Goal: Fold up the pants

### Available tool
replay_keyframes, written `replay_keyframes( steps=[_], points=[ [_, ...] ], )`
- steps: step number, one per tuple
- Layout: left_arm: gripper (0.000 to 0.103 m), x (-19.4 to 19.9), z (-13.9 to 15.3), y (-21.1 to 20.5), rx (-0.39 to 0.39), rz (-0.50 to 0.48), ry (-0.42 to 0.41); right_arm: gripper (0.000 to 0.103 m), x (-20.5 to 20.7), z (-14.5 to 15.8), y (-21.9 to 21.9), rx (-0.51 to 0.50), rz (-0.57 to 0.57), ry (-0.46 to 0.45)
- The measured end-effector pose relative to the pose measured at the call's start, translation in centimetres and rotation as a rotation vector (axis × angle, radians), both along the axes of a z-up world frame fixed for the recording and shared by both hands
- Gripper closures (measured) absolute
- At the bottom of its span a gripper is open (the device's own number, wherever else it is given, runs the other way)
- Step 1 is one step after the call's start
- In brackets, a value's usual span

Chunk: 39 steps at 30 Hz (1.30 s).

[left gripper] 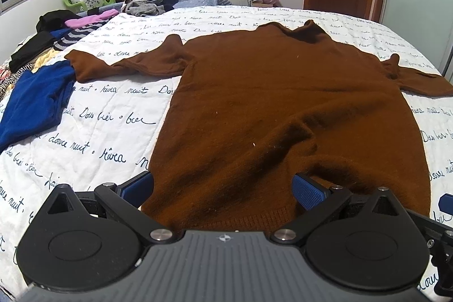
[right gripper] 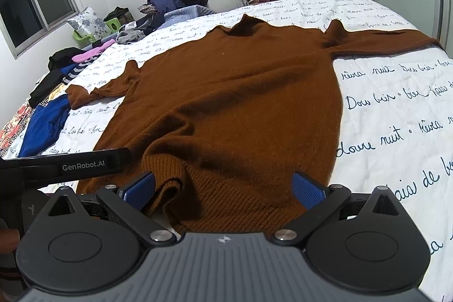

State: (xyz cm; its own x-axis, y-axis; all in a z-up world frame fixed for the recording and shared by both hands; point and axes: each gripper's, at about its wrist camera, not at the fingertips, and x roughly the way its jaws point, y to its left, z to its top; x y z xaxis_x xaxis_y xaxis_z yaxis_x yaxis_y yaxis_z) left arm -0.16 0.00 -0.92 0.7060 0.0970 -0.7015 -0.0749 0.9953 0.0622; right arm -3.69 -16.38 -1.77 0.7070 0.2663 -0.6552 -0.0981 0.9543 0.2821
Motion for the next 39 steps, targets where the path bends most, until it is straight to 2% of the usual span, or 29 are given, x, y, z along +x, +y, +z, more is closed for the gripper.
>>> replay_keyframes(
  steps=[16, 21, 26, 28, 30, 32, 34, 36, 39],
  points=[
    [0.0, 0.1, -0.2, -0.3, 0.019, -0.002, 0.007, 0.0, 0.0, 0.0, -0.1, 0.002, 0.001, 0.001],
    [0.0, 0.5, -0.2, -0.6, 0.016, -0.01, 0.007, 0.0, 0.5, -0.4, -1.4, 0.058, 0.012, 0.008],
    [0.0, 1.1, 0.1, -1.3, -0.017, -0.036, -0.006, 0.0, 2.0, -0.9, -4.5, 0.215, 0.014, -0.008],
    [0.0, 1.5, 0.3, -1.6, -0.037, -0.058, -0.009, 0.0, 3.0, -1.3, -7.3, 0.34, 0.006, -0.031],
    [0.0, 1.9, 0.4, -1.7, -0.083, -0.094, -0.003, 0.0, 4.5, -1.6, -10.1, 0.451, -0.012, -0.036],
    [0.001, 2.4, 0.4, -1.8, -0.132, -0.122, 0.004, 0.0, 6.0, -2.3, -13.0, 0.52, -0.055, -0.035],
    [0.001, 2.8, 0.4, -2.1, -0.151, -0.134, 0.004, 0.0, 8.2, -3.2, -17.2, 0.609, -0.139, -0.012],
    [0.001, 3.3, 0.3, -2.5, -0.14, -0.138, 0.0, 0.0, 9.8, -4.1, -21.3, 0.698, -0.231, -0.03],
    [0.001, 4.0, 0.0, -3.3, -0.112, -0.149, 0.012, 0.0, 12.4, -5.0, -27.4, 0.738, -0.393, -0.077]
  ],
)
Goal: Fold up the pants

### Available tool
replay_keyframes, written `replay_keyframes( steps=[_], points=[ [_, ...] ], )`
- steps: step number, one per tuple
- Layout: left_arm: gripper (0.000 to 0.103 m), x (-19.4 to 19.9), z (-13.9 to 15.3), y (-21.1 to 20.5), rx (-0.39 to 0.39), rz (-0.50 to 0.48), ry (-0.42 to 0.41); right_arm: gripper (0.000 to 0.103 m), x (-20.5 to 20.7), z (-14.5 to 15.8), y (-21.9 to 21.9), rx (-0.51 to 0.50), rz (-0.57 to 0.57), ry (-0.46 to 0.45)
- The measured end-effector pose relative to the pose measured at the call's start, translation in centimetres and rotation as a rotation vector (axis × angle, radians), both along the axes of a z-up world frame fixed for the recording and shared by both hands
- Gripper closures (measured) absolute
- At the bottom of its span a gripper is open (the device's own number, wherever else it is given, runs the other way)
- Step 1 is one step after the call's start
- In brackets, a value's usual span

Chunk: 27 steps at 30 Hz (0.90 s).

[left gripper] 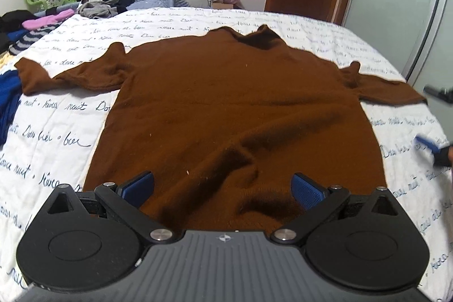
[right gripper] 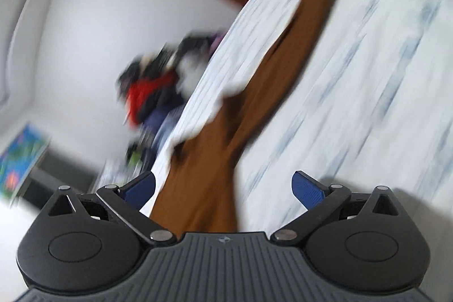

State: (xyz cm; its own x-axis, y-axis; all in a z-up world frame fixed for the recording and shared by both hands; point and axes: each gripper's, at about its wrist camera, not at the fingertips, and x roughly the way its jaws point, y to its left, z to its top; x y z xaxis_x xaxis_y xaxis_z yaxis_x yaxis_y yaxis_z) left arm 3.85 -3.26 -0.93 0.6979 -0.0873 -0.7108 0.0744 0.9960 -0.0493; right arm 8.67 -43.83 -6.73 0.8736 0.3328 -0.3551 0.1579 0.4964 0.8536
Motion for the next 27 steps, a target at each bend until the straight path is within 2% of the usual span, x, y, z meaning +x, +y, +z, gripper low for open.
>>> replay_keyframes(
  steps=[3, 6, 10, 13, 16, 19, 20, 21, 22, 23, 24, 27],
  points=[
    [0.001, 0.8, -0.6, -0.6, 0.02, -0.004, 0.018, 0.0, 2.8, -0.6, -4.6, -0.041, -0.111, 0.054],
    [0.001, 1.7, -1.3, -1.1, 0.029, -0.005, 0.04, 0.0, 5.2, -1.0, -7.5, -0.035, -0.172, 0.027],
    [0.001, 2.7, -1.9, -1.5, 0.045, -0.007, 0.064, 0.0, 8.3, -0.9, -9.3, -0.117, -0.263, 0.011],
    [0.001, 3.1, -1.9, -1.6, 0.076, -0.005, 0.053, 0.0, 10.2, -2.2, -10.6, -0.079, -0.31, -0.015],
    [0.001, 3.3, -1.7, -1.4, 0.105, 0.012, 0.034, 0.0, 11.6, -2.3, -11.7, -0.062, -0.339, -0.033],
    [0.001, 3.7, -1.6, -0.9, 0.11, 0.025, 0.039, 0.007, 12.0, -2.6, -12.9, -0.024, -0.392, -0.065],
    [0.001, 3.9, -1.6, -0.7, 0.106, 0.029, 0.043, 0.019, 12.0, -2.8, -13.2, -0.011, -0.403, -0.063],
    [0.001, 4.0, -1.7, -0.5, 0.103, 0.033, 0.048, 0.041, 12.0, -3.1, -13.4, -0.002, -0.418, -0.051],
    [0.001, 4.2, -1.8, -0.4, 0.101, 0.037, 0.054, 0.052, 11.7, -2.9, -13.6, 0.006, -0.436, -0.028],
    [0.001, 4.3, -1.8, -0.3, 0.099, 0.04, 0.058, 0.072, 11.2, -3.2, -13.8, 0.011, -0.452, -0.005],
    [0.001, 4.4, -1.9, -0.1, 0.098, 0.042, 0.061, 0.084, 11.1, -3.6, -14.1, 0.02, -0.474, 0.024],
    [0.001, 4.5, -2.0, 0.3, 0.095, 0.047, 0.068, 0.094, 10.9, -4.3, -14.5, 0.037, -0.495, 0.038]
  ],
)
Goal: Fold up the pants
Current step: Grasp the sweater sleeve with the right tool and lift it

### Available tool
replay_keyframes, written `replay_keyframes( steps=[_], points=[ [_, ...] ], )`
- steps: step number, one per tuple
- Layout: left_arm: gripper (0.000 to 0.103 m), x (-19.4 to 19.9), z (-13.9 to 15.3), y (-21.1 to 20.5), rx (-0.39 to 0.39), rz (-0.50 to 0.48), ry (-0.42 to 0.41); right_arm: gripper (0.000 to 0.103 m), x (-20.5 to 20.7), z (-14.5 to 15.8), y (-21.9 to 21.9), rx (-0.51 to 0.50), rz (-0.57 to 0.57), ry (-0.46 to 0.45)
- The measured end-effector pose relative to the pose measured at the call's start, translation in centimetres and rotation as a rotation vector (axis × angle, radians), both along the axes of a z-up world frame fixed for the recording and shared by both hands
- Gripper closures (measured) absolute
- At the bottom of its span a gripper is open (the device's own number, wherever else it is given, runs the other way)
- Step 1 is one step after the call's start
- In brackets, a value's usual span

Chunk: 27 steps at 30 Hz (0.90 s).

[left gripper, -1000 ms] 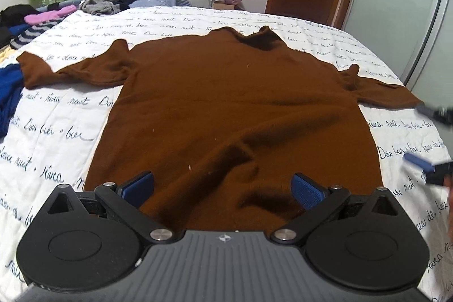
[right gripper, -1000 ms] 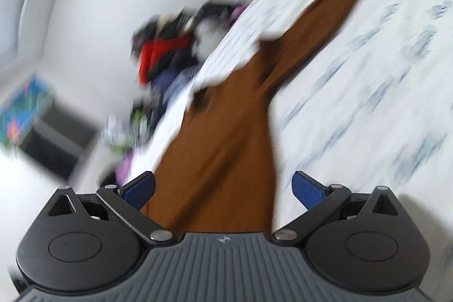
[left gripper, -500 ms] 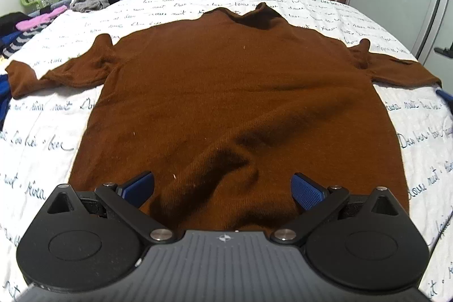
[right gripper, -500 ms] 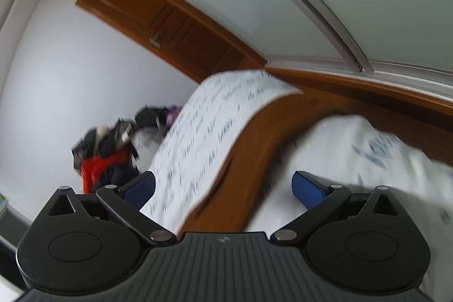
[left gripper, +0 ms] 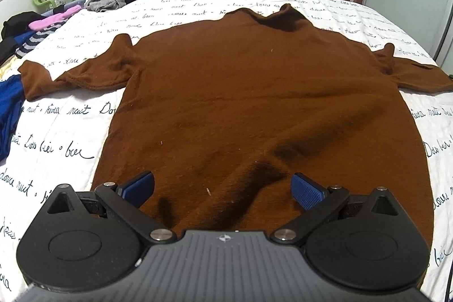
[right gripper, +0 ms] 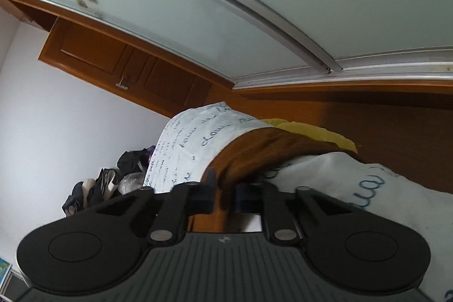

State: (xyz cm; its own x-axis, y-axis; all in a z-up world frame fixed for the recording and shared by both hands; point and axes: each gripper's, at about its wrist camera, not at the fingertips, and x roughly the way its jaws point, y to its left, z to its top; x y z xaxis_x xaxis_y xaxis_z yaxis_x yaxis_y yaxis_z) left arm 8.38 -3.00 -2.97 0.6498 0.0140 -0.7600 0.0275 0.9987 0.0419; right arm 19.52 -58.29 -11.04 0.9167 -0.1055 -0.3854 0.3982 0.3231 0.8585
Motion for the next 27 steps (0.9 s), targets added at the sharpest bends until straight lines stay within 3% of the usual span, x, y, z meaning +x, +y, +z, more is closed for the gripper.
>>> replay_keyframes(
  steps=[5, 8, 12, 15, 20, 22, 25, 27],
  points=[
    [0.001, 0.2, 0.0, 1.0, -0.001, 0.019, 0.002, 0.095, 0.1, 2.1, 1.8, -0.14, -0.002, 0.017],
    [0.001, 0.3, -0.1, 1.9, -0.017, 0.043, 0.004, 0.095, 1.5, 4.9, 5.1, -0.326, 0.069, 0.02],
    [0.001, 0.3, -0.3, 2.8, -0.035, 0.068, 0.016, 0.095, 4.4, 9.0, 13.4, -0.751, 0.245, 0.033],
    [0.001, 0.2, -0.5, 3.2, -0.044, 0.079, 0.023, 0.095, 5.9, 10.2, 20.9, -1.028, 0.396, 0.02],
    [0.001, 0.1, -0.6, 3.8, -0.048, 0.088, 0.026, 0.095, 6.6, 8.5, 32.2, -1.411, 0.629, 0.009],
    [0.001, 0.0, -0.7, 4.0, -0.051, 0.092, 0.028, 0.095, 6.4, 6.5, 36.2, -1.568, 0.72, 0.012],
    [0.001, -0.1, -0.8, 4.5, -0.059, 0.1, 0.029, 0.095, 4.6, 4.8, 41.2, -1.779, 0.811, 0.003],
    [0.001, -0.1, -0.9, 4.8, -0.066, 0.106, 0.031, 0.095, 2.5, 3.8, 43.5, -1.868, 0.858, -0.013]
  ],
)
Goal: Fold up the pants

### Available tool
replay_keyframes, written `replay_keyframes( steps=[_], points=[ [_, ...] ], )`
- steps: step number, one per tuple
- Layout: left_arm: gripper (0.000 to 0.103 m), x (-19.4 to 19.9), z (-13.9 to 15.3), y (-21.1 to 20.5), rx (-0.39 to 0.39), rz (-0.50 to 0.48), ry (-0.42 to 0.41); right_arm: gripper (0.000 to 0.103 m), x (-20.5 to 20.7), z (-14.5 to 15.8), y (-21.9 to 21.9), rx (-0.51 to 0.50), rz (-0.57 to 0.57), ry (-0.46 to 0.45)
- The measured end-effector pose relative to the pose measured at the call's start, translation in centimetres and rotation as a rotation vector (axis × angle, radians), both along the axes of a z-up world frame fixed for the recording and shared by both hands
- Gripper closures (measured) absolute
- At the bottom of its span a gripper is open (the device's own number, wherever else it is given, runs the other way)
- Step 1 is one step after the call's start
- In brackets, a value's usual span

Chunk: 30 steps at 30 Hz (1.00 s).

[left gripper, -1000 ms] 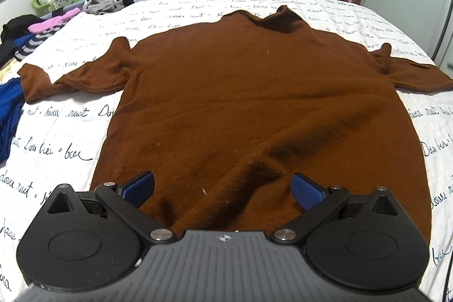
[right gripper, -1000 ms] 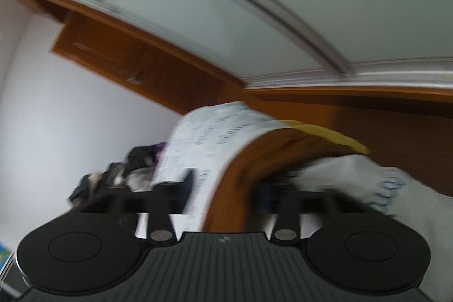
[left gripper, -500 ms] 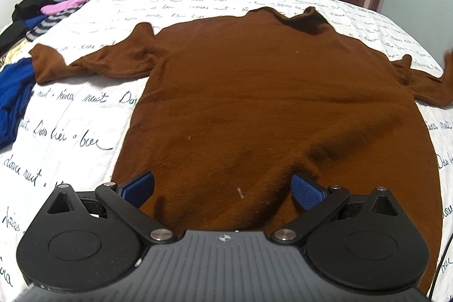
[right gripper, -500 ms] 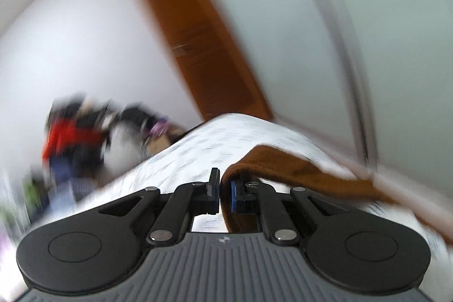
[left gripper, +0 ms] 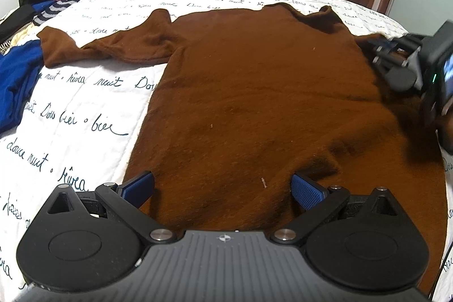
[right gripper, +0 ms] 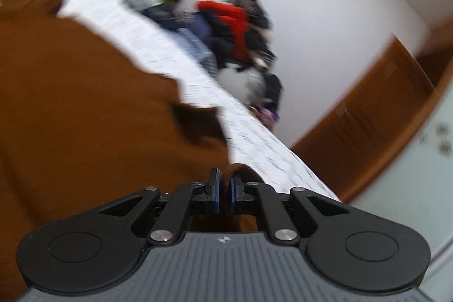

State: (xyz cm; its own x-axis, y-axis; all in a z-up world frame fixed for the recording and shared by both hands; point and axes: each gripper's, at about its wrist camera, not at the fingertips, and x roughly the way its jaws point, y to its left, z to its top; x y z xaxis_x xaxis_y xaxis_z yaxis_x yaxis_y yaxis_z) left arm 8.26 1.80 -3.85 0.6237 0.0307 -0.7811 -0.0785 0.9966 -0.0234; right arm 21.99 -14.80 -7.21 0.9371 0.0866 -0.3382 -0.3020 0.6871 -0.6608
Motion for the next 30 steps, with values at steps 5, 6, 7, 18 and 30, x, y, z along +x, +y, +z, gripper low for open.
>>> replay_keyframes(
  steps=[5, 6, 7, 18, 30],
  points=[
    [0.001, 0.2, -0.4, 0.5, -0.028, 0.012, 0.013, 0.09, -1.7, -1.7, 2.5, -0.14, 0.074, 0.027],
    [0.001, 0.2, -0.5, 0.5, -0.034, 0.012, 0.014, 0.088, -1.4, -1.8, 2.8, -0.144, 0.059, 0.037],
    [0.001, 0.2, -0.5, 0.6, -0.037, 0.01, 0.013, 0.088, -1.1, -1.6, 2.8, -0.126, 0.045, 0.046],
    [0.001, 0.2, -0.4, 1.9, -0.074, 0.013, 0.003, 0.011, 5.1, 4.3, -11.2, 1.206, -0.304, 0.505],
    [0.001, -0.3, 0.0, 4.0, -0.102, 0.045, -0.014, 0.097, 5.4, 4.6, -11.2, 1.337, -0.403, 0.393]
  ],
)
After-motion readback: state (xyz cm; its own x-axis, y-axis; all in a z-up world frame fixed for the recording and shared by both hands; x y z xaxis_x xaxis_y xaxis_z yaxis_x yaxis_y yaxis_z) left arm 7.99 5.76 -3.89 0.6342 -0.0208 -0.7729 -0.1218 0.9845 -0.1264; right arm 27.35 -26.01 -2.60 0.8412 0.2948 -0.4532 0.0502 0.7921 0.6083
